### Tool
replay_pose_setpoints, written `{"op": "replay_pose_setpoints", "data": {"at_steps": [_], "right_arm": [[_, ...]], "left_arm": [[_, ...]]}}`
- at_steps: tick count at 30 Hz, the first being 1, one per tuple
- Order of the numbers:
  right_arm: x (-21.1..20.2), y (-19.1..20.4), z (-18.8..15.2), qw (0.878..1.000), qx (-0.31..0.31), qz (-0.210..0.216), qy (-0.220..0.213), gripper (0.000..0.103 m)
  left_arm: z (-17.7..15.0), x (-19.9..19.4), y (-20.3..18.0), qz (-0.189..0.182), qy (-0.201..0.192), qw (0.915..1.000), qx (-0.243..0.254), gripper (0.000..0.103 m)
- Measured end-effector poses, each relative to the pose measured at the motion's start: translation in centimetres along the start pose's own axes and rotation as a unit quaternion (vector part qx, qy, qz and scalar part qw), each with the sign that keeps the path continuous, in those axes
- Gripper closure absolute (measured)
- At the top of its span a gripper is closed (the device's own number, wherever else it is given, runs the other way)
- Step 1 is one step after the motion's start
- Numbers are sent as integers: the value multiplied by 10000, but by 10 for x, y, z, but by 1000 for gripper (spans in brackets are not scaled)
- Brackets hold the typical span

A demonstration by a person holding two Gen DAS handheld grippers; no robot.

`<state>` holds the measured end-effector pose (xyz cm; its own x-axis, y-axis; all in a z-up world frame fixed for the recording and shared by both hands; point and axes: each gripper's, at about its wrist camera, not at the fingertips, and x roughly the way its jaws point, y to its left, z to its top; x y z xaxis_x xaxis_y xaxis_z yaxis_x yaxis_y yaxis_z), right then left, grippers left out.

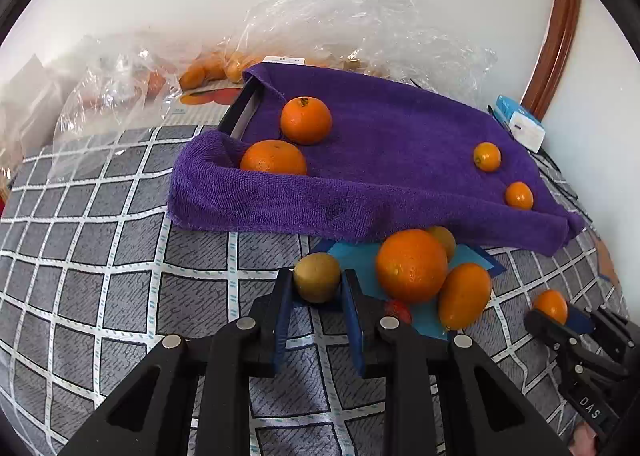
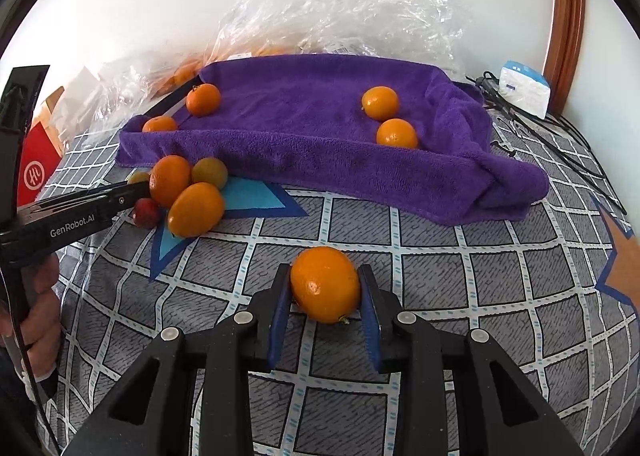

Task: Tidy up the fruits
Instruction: 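Grasp the yellow-green round fruit with the left tool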

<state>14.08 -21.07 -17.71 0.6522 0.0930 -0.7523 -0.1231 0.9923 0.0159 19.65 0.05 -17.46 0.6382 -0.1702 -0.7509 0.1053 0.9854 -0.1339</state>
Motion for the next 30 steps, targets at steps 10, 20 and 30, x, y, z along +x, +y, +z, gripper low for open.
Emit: {"op": "replay_pose_setpoints", "data": {"at_steps": [10, 20, 30], "right_arm": [[2, 1, 1, 10000, 1, -30, 46, 70], [1, 5, 0, 9996, -10, -273, 8, 71], [1, 5, 1, 9995, -12, -320, 12, 71]], "left_arm": [[1, 2, -3, 27, 32, 10000, 49, 79], [0, 3, -5, 121, 47, 9999, 111, 78], [0, 3, -7, 165, 11, 9998, 123, 78]]}}
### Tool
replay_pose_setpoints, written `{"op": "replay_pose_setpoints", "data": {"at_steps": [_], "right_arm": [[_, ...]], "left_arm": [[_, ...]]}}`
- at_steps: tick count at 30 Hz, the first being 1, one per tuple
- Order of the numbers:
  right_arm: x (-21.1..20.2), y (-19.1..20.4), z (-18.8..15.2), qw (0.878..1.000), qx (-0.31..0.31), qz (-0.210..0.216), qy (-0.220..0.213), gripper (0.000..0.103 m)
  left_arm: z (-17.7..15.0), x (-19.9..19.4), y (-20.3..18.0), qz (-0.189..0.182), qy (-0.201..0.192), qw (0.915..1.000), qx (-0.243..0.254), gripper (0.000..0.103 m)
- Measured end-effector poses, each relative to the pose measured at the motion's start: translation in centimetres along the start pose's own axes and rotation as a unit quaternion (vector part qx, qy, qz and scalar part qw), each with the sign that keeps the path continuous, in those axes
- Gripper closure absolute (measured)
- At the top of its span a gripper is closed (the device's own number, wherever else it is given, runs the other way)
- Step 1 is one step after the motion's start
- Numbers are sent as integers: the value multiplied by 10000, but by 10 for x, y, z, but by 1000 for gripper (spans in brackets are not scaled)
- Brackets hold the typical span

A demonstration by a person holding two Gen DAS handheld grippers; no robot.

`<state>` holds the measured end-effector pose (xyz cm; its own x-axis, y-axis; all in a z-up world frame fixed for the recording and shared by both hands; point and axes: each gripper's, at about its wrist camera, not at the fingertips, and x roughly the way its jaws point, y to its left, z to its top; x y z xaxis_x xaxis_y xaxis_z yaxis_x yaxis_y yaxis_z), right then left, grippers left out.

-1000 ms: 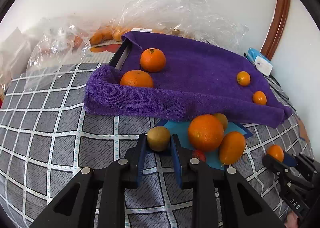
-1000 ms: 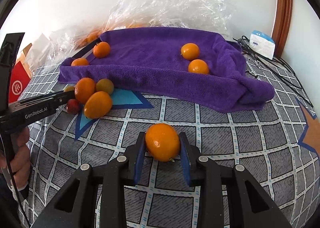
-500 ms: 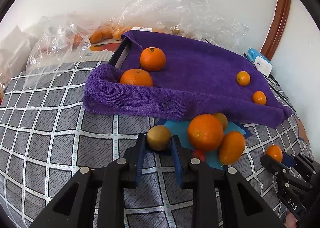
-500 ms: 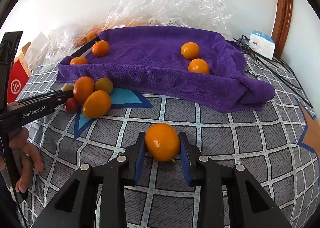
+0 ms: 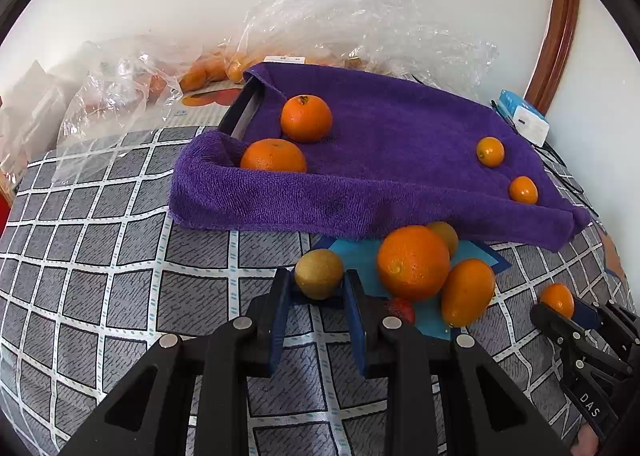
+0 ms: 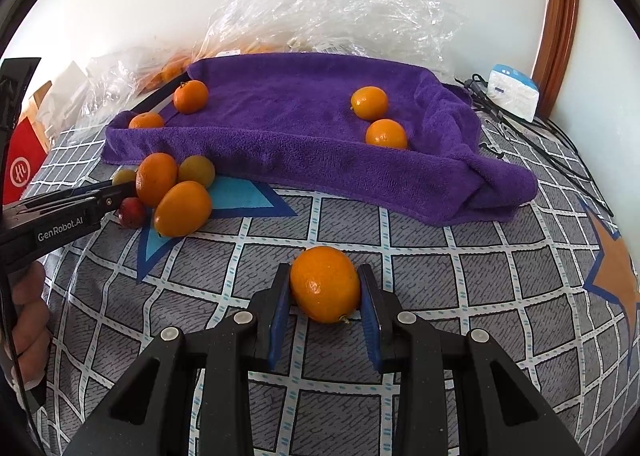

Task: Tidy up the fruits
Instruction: 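Grasp the yellow-green round fruit with the left tool, then lift both held fruits and carry them over the purple towel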

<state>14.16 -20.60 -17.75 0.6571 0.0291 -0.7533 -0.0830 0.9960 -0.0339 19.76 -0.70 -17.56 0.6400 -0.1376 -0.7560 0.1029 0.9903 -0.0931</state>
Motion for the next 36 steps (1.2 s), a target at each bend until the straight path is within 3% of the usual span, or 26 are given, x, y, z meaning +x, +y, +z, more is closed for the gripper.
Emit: {"op": "replay_pose_setpoints", "data": {"at_steps": [14, 36], "right_arm": [[-9, -9, -2, 9990, 271, 271, -243, 71], [-17, -19, -2, 9974, 525, 241, -426, 71]], "left_arm": [[-1, -35, 10, -7, -996, 9947, -243, 80], [1, -45, 31, 16, -1284, 9879, -867, 80]]}}
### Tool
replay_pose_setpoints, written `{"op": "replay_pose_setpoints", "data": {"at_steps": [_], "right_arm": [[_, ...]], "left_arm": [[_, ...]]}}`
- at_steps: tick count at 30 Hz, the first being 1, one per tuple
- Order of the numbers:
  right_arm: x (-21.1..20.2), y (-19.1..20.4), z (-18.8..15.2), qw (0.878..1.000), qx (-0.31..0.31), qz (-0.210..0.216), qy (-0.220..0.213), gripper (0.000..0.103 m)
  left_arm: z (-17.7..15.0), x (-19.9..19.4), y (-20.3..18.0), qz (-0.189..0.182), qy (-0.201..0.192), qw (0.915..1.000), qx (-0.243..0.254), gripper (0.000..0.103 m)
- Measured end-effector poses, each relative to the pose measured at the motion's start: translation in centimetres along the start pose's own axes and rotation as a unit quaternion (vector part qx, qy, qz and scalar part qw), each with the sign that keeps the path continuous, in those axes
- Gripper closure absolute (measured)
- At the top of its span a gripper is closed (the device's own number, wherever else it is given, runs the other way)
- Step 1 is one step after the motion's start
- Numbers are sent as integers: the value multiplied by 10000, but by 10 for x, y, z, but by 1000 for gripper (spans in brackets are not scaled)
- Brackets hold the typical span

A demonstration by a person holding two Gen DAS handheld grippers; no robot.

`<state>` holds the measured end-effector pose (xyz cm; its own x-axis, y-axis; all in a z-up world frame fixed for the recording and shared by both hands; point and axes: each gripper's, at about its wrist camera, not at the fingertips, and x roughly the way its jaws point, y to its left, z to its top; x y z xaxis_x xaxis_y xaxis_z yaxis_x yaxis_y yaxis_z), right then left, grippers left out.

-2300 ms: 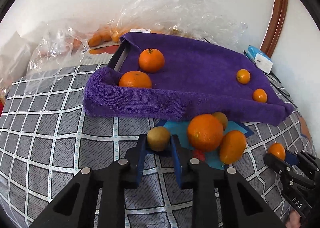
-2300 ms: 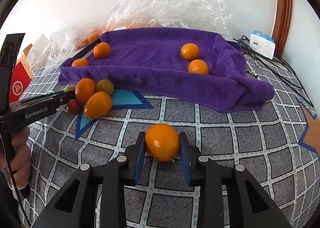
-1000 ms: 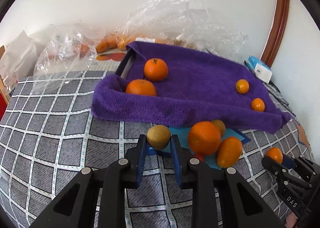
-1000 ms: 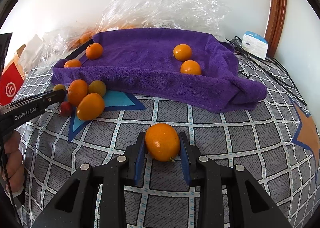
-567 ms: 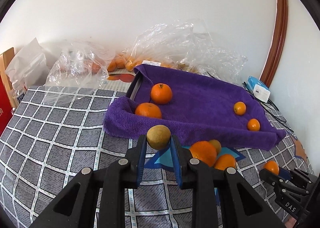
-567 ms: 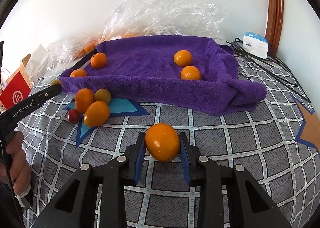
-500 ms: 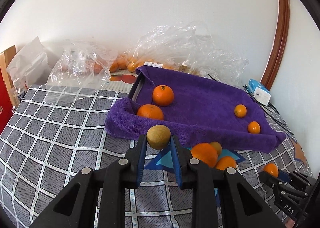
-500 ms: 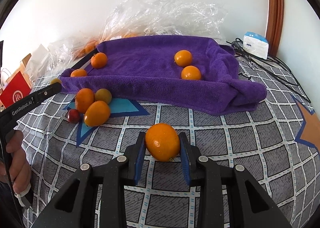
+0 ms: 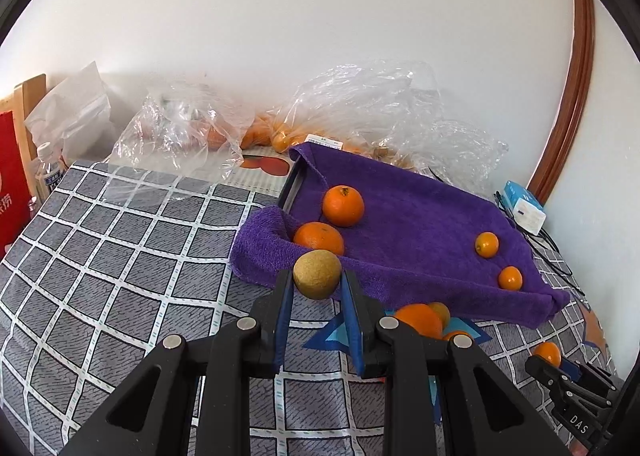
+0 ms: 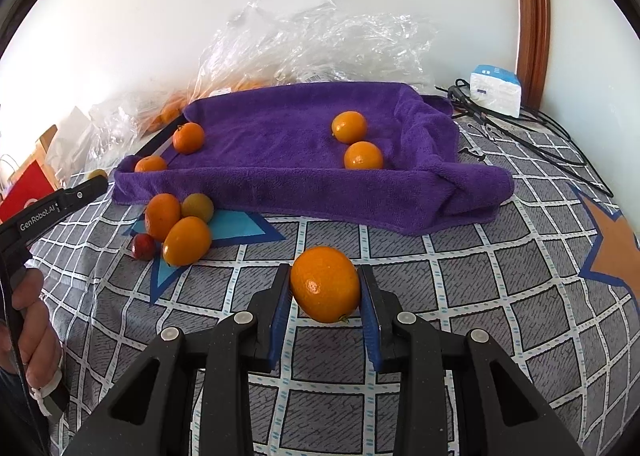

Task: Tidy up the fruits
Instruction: 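Lift both held fruits and carry them over the purple towel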

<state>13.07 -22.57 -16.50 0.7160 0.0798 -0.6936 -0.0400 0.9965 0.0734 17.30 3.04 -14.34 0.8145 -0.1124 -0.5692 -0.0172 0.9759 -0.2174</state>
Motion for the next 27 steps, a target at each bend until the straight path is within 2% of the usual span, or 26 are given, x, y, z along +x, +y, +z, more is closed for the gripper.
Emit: {"op": "replay_pose_setpoints", "data": {"at_steps": [7, 14, 17, 19, 27], "right_arm": [[-9, -8, 4, 9998, 132, -106, -60, 71], [-22, -15, 23, 9996, 181, -93, -219, 71], [-24, -15, 36, 9995, 148, -80, -282, 71], [-25, -16, 46, 9994, 78, -76, -341, 71], [-15, -27, 97, 9984, -92, -145, -533, 71]], "left_arm": [[2, 0, 3, 22, -1, 10000, -85, 80], [5, -5, 4, 25, -89, 9999, -62, 80], [11, -11, 7, -174, -104, 9997, -112, 80], [16, -15, 8, -181, -92, 9996, -177, 80], [55, -16, -8, -14, -155, 9998, 95, 80]]}}
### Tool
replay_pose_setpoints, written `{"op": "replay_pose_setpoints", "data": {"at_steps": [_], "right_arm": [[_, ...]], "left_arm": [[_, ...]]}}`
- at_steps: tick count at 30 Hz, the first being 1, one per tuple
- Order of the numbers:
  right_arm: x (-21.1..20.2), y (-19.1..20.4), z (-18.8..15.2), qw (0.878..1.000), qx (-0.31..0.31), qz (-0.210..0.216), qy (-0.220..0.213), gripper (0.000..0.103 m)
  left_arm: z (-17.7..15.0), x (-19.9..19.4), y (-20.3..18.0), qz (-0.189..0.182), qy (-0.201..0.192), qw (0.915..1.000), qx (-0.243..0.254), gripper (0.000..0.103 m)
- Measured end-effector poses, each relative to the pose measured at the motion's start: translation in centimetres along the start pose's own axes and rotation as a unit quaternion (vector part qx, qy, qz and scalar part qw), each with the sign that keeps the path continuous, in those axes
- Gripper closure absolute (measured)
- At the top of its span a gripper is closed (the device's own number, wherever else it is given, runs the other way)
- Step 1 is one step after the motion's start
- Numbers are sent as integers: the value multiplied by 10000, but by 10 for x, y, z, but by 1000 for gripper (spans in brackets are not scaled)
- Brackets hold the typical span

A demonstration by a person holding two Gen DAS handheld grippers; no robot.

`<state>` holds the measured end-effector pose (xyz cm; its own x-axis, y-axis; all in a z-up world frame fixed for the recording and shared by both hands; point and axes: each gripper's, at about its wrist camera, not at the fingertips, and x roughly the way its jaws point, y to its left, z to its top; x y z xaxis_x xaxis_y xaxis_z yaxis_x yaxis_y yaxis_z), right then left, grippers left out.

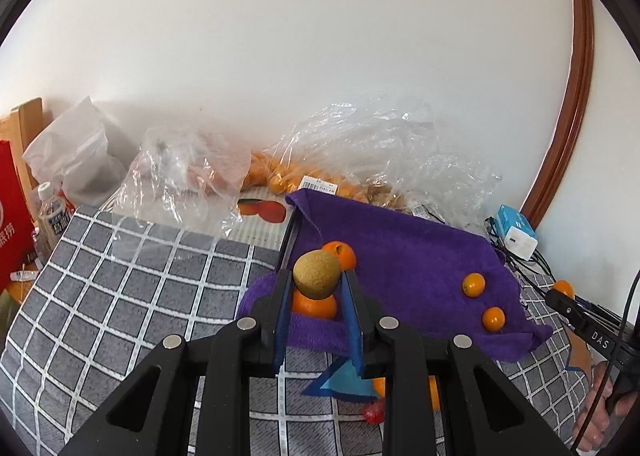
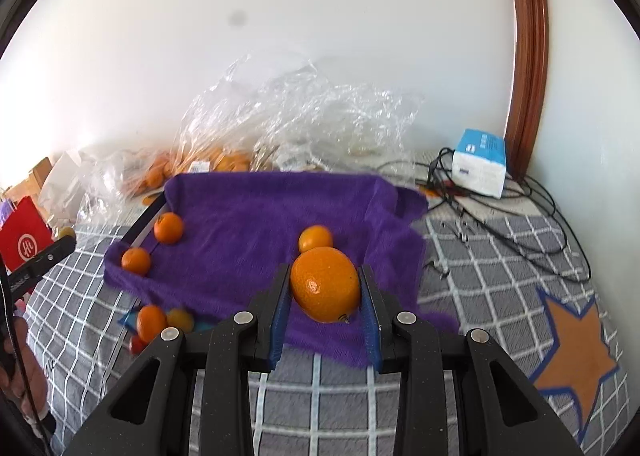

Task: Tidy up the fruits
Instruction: 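Lift both held fruits and carry them over the purple towel, then lower the yellow-green fruit onto the towel and open the left tool while the right tool releases its orange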

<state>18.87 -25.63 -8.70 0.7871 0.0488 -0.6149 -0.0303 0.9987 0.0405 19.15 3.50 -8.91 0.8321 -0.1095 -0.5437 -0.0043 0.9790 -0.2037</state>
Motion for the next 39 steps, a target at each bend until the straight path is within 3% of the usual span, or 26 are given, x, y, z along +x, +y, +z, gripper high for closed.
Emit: {"op": "replay_pose_setpoints", "data": {"at_steps": [7, 11, 16, 22, 30, 35, 39], "right_arm": [[52, -7, 25, 9996, -154, -54, 244, 71], [91, -11, 20, 9972, -116, -18, 737, 71], [105, -11, 10, 9964, -206, -152, 805, 71], [111, -12, 5, 9959, -221, -146, 870, 71], [103, -9, 5, 9958, -295, -203, 845, 66], [80, -12, 10, 9969, -69, -245, 741, 58], [60, -7, 4, 9973, -16, -261, 682, 57]], "left_arm": [[18, 32, -20, 64, 169, 9997, 138, 80], [16, 52, -32, 156, 321, 9989, 300, 80], [6, 75, -45, 178, 663, 9961, 545, 80], [-3, 93, -57, 278, 963, 9920, 772, 80], [-12, 107, -58, 383, 1274, 9888, 674, 80], [-15, 109, -59, 322, 1335, 9882, 680, 80], [-15, 106, -62, 249, 1334, 9878, 770, 78]]}}
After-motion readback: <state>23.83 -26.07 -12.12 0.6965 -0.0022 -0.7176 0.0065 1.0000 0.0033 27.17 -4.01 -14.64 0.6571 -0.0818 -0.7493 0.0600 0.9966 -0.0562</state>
